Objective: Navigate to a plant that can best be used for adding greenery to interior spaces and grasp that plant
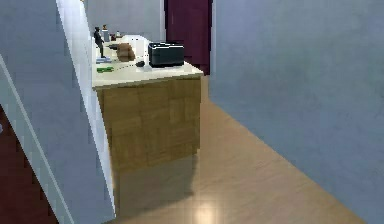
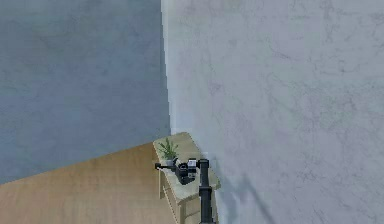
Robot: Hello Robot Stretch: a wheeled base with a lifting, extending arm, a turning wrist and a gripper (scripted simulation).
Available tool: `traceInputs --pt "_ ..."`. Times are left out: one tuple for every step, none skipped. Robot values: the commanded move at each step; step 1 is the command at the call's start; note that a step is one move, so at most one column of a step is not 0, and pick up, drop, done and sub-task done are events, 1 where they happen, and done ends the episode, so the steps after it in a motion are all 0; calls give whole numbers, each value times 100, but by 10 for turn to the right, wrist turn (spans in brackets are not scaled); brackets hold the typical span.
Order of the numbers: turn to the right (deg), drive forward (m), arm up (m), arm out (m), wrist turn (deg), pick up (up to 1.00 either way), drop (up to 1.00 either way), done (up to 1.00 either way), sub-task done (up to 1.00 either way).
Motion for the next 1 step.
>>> traceInputs --pt "0 0 10 0 0 0 0 0 0"
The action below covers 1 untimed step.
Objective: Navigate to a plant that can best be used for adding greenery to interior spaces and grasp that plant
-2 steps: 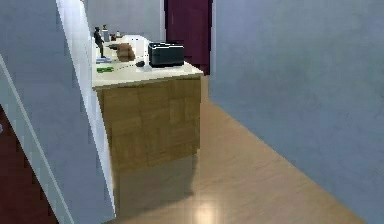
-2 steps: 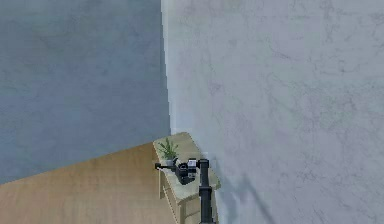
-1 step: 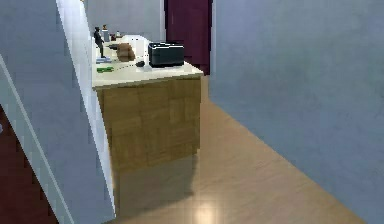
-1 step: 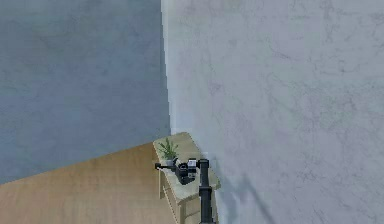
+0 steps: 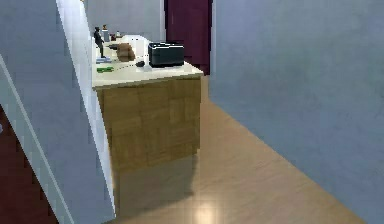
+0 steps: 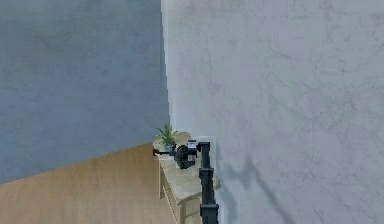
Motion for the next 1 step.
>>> traceInputs --pt "0 0 0 0 0 0 0 100 0"
